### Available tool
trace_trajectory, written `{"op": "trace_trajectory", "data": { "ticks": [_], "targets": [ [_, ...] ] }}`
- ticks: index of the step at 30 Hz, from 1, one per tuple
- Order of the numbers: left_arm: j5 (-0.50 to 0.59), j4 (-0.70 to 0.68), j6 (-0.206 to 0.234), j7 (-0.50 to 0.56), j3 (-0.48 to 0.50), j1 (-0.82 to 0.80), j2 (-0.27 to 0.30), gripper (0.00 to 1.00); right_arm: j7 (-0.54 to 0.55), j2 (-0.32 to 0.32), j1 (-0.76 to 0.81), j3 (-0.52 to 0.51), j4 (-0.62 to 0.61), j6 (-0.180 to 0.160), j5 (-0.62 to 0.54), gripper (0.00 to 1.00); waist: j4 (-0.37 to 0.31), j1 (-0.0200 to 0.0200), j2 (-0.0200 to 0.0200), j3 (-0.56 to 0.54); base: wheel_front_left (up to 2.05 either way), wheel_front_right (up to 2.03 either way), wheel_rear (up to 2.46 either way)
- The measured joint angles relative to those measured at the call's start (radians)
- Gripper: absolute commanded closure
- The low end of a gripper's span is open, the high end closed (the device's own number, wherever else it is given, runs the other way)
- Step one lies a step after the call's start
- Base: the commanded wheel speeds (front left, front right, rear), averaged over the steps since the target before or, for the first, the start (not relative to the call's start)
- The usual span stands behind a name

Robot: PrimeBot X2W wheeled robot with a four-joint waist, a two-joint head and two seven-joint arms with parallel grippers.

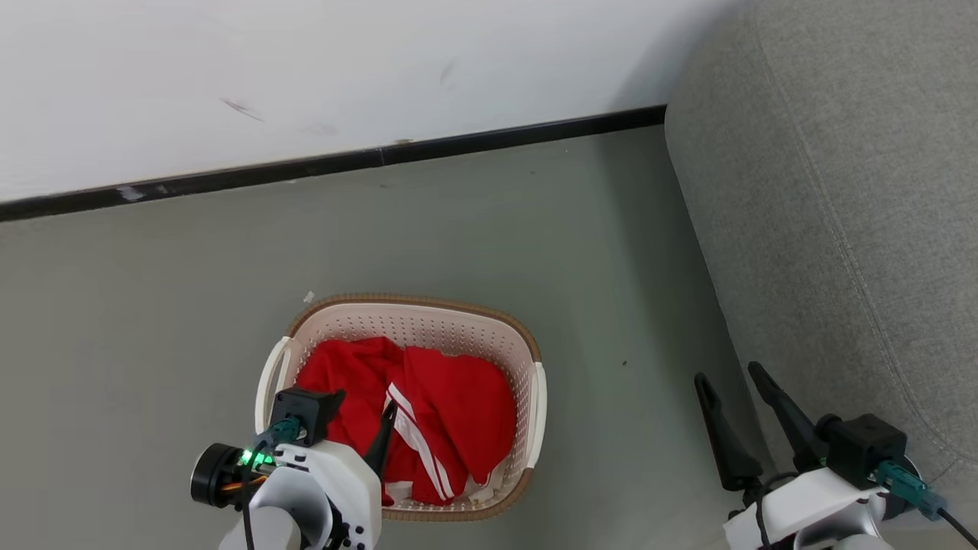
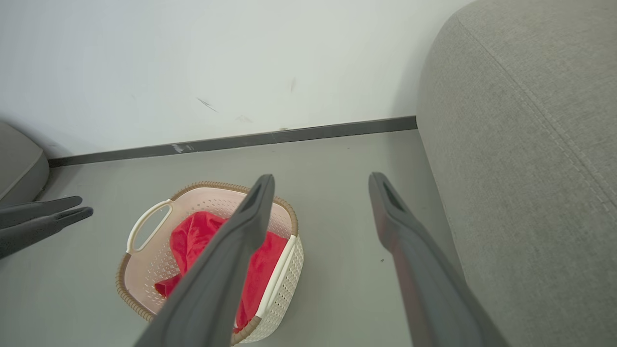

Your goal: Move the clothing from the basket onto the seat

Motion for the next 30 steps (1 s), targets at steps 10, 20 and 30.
{"op": "trace_trajectory", "data": {
  "ticks": [10, 20, 30],
  "targets": [
    [0.119, 0.053, 0.074, 0.048, -0.042, -0.089, 0.033, 0.0, 0.0, 0.009, -0.084, 0.03, -0.005, 0.0, 0.0, 0.0, -0.036, 0.0, 0.0, 0.109, 0.0, 0.0, 0.0],
    [0.216, 0.113, 0.12, 0.122, -0.085, -0.154, 0.082, 0.0, 0.0, 0.015, -0.142, 0.048, -0.005, 0.0, 0.003, 0.0, -0.068, 0.0, 0.0, 0.197, 0.0, 0.0, 0.0],
    [0.243, 0.158, 0.168, 0.179, -0.082, -0.236, 0.085, 0.0, 0.0, 0.016, -0.196, 0.068, -0.005, 0.0, 0.042, 0.0, -0.107, 0.0, 0.0, 0.27, 0.0, 0.0, 0.0]
  ]
}}
